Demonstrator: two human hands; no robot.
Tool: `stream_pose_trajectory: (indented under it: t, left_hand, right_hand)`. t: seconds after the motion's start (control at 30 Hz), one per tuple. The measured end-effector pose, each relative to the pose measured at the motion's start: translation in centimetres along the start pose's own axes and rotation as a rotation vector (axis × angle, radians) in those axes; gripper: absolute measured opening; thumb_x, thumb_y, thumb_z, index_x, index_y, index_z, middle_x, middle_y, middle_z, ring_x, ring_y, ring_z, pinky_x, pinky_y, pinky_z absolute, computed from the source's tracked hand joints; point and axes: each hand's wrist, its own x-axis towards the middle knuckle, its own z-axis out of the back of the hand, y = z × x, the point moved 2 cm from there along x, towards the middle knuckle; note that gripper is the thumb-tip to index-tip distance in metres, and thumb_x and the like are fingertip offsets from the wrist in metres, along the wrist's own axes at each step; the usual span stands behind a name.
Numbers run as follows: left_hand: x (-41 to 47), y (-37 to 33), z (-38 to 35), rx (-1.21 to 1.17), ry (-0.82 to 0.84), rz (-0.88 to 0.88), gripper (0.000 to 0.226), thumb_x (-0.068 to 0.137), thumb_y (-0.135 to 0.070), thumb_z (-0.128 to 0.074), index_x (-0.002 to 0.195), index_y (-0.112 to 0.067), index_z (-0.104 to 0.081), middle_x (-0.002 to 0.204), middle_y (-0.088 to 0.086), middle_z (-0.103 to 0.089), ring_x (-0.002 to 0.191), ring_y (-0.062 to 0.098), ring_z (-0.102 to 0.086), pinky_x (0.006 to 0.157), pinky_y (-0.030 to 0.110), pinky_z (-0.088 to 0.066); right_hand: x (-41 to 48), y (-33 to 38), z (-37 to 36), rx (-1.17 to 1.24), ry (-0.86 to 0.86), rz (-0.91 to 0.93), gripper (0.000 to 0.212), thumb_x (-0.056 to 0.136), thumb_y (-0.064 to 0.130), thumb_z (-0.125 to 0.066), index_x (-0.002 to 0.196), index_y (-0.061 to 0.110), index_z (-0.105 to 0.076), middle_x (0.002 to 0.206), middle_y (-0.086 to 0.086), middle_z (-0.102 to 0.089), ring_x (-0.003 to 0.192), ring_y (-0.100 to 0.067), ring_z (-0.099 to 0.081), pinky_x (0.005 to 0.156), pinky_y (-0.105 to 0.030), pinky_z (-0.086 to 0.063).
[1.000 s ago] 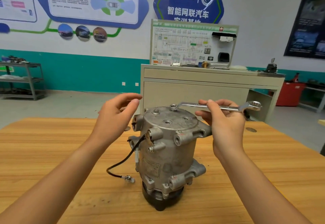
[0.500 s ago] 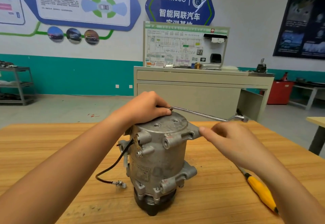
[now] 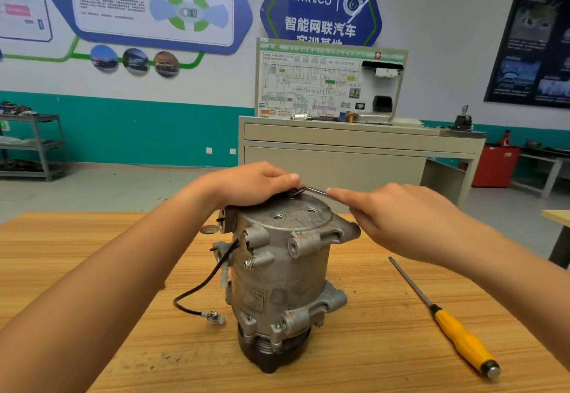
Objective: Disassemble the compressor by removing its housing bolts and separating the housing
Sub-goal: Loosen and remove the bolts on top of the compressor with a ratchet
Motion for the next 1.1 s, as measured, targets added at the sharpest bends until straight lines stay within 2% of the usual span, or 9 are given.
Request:
stream_pose_trajectory:
  t: [0.17, 0.27, 0.33, 0.4, 0.53, 0.7, 0.8, 0.93, 1.1]
  left_hand:
    - [-2.2, 3.9, -0.5, -0.395, -0.272, 0.105, 0.046, 0.095, -0.047, -0.035, 0.129, -0.021, -0.054, 0.129, -0.006, -0.056, 0.118, 0.009, -0.051, 0.103, 0.028, -0.034]
    - [-3.6, 4.6, -3.0, -0.766, -0.284, 0.158, 0.036, 0.085, -0.051, -0.048, 0.112, -0.032, -0.061, 0.120, -0.005, -0.062, 0.110, 0.014, -0.058, 0.100, 0.036, -0.043]
    - [-3.8, 4.6, -4.1, -0.865, -0.387, 0.169, 0.027, 0.081, -0.048, -0.056, 0.101, -0.032, -0.065, 0.108, -0.002, -0.068, 0.103, 0.018, -0.062, 0.095, 0.040, -0.046]
    - [-3.7, 4.5, -4.5, -0.919, -0.492, 0.191, 0.018, 0.085, -0.042, -0.057, 0.097, -0.032, -0.066, 0.098, -0.005, -0.069, 0.099, 0.018, -0.063, 0.090, 0.039, -0.049]
    - [-3.6, 4.6, -4.8, -0.948, -0.602, 0.189, 0.015, 0.091, -0.028, -0.053, 0.101, -0.033, -0.064, 0.103, -0.007, -0.065, 0.098, 0.013, -0.060, 0.079, 0.030, -0.050]
    - [-3.9, 4.6, -5.0, -0.863, -0.660, 0.189, 0.028, 0.092, -0.022, -0.051, 0.119, -0.023, -0.058, 0.108, -0.010, -0.059, 0.103, 0.009, -0.055, 0.081, 0.030, -0.048]
    - [-3.9, 4.6, -4.9, -0.805, -0.687, 0.179, 0.030, 0.092, -0.022, -0.048, 0.120, -0.020, -0.059, 0.101, -0.014, -0.058, 0.097, 0.003, -0.052, 0.070, 0.026, -0.042]
    - [-3.8, 4.5, -5.2, -0.766, -0.768, 0.139, 0.030, 0.087, -0.026, -0.048, 0.111, -0.017, -0.064, 0.103, -0.007, -0.063, 0.104, 0.013, -0.056, 0.083, 0.035, -0.047]
    - [-3.6, 4.5, -5.1, -0.727, -0.853, 0.088, 0.033, 0.071, -0.031, -0.039, 0.089, -0.026, -0.066, 0.092, -0.010, -0.067, 0.096, 0.014, -0.061, 0.085, 0.035, -0.051]
  right_hand:
    - [1.2, 0.5, 2.0, -0.008, 0.007, 0.038, 0.043, 0.098, 0.032, -0.025, 0.139, 0.046, -0.028, 0.062, 0.013, -0.032, 0.052, -0.005, -0.033, 0.043, -0.024, -0.028]
    - [1.6, 1.3, 2.8, 0.004, 0.066, 0.011, 0.042, 0.097, 0.026, -0.031, 0.136, 0.040, -0.039, 0.064, 0.012, -0.035, 0.057, -0.010, -0.040, 0.048, -0.025, -0.036]
    - [1.6, 2.3, 3.2, -0.096, 0.098, -0.018, 0.039, 0.094, 0.019, -0.038, 0.130, 0.031, -0.048, 0.069, 0.006, -0.044, 0.060, -0.016, -0.047, 0.050, -0.027, -0.041]
    - [1.5, 3.9, 3.4, -0.198, 0.106, -0.006, 0.037, 0.090, 0.012, -0.042, 0.124, 0.023, -0.051, 0.065, 0.002, -0.037, 0.052, -0.016, -0.036, 0.042, -0.025, -0.032]
    - [1.5, 5.6, 3.7, -0.328, 0.173, 0.077, 0.026, 0.088, 0.003, -0.044, 0.110, 0.012, -0.053, 0.062, 0.000, -0.029, 0.048, -0.017, -0.025, 0.039, -0.027, -0.021]
    - [0.8, 4.7, 3.3, -0.425, 0.170, 0.068, 0.036, 0.090, 0.004, -0.046, 0.126, 0.005, -0.043, 0.061, 0.000, -0.028, 0.046, -0.015, -0.023, 0.038, -0.025, -0.019]
    - [0.8, 4.8, 3.0, -0.384, 0.131, 0.061, 0.010, 0.095, 0.014, -0.041, 0.088, 0.014, -0.048, 0.059, 0.001, -0.031, 0.046, -0.015, -0.027, 0.039, -0.025, -0.022]
    - [0.6, 4.4, 2.3, -0.273, 0.033, 0.059, 0.034, 0.101, 0.035, -0.025, 0.076, 0.018, -0.043, 0.057, 0.002, -0.035, 0.045, -0.014, -0.031, 0.039, -0.025, -0.023]
    - [-0.3, 1.7, 1.2, -0.249, -0.145, 0.035, 0.053, 0.092, 0.048, -0.005, 0.091, 0.025, -0.052, 0.055, 0.008, -0.039, 0.044, -0.011, -0.034, 0.039, -0.024, -0.021]
